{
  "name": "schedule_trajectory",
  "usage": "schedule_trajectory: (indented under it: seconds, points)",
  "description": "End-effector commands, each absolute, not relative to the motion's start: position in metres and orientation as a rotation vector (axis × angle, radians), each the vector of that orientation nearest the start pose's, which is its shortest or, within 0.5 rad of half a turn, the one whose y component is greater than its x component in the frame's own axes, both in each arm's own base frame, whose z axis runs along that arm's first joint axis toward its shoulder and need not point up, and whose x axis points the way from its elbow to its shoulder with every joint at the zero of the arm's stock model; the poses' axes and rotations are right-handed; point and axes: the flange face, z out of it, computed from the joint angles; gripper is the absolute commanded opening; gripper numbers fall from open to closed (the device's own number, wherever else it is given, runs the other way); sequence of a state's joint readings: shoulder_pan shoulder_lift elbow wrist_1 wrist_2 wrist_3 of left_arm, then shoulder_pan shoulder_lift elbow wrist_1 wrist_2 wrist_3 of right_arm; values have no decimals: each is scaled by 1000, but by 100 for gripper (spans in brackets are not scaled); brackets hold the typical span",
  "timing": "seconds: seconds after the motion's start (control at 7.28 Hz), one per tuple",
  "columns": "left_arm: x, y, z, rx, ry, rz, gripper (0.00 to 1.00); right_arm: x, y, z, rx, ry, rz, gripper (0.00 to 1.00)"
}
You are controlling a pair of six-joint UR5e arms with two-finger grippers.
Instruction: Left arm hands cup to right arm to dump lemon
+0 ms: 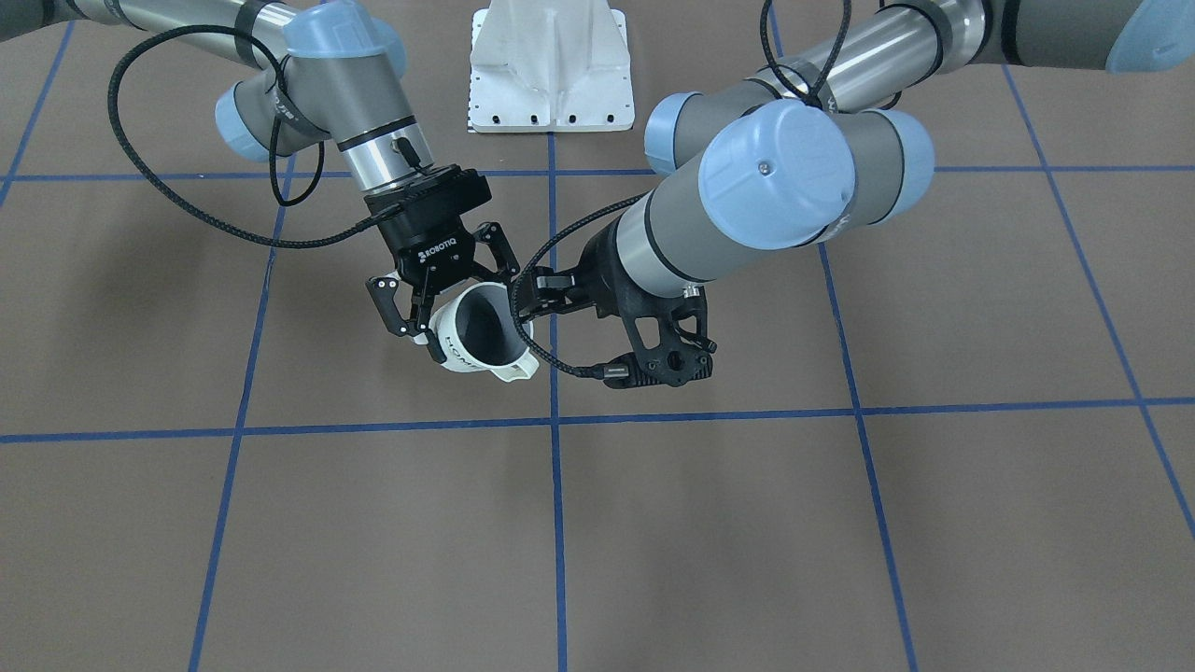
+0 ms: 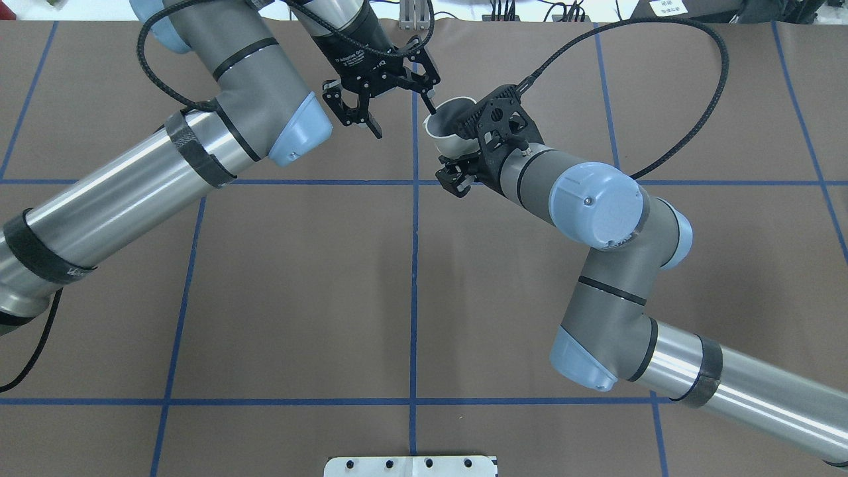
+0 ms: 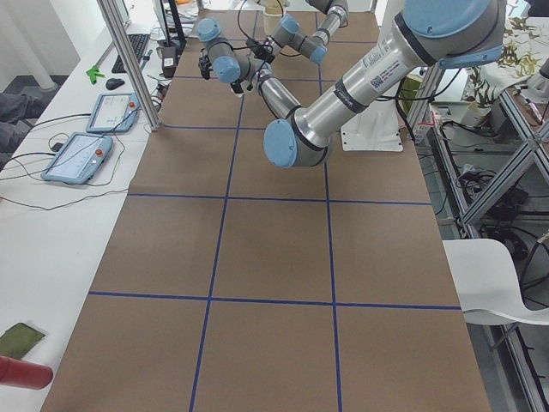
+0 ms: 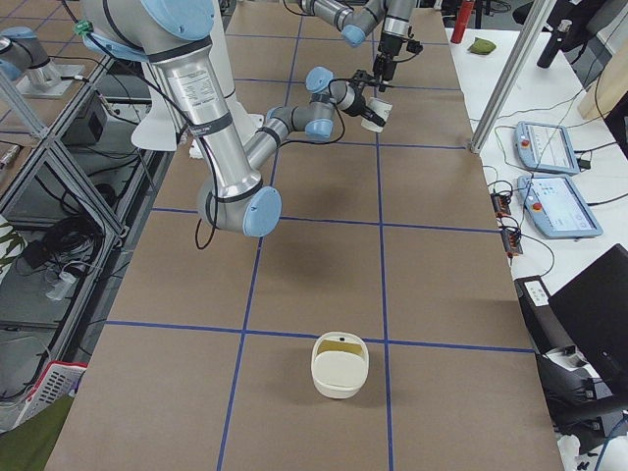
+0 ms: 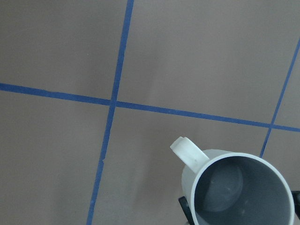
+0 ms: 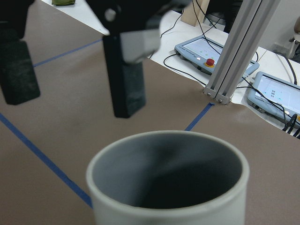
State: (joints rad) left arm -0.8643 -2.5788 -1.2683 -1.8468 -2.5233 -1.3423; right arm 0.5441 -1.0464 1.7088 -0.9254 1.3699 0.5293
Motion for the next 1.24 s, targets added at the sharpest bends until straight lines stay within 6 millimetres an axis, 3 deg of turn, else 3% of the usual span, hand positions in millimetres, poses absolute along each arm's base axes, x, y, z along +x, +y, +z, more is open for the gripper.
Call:
schedule_trajectory:
  seconds: [0.0, 0.27, 0.82, 1.1]
  points:
    - [475, -627, 81, -272, 1217, -75, 80, -471, -463, 219, 1050, -794, -294, 2]
    - [477, -627, 84, -272, 1217, -72, 58, -471, -463, 218, 1052, -796, -293, 2]
    - [488, -618, 82, -281, 1217, -54, 49, -471, -463, 217, 1055, -800, -292, 2]
    - [491, -615, 83, -280, 1221, -45, 45, -471, -463, 217, 1055, -800, -292, 11]
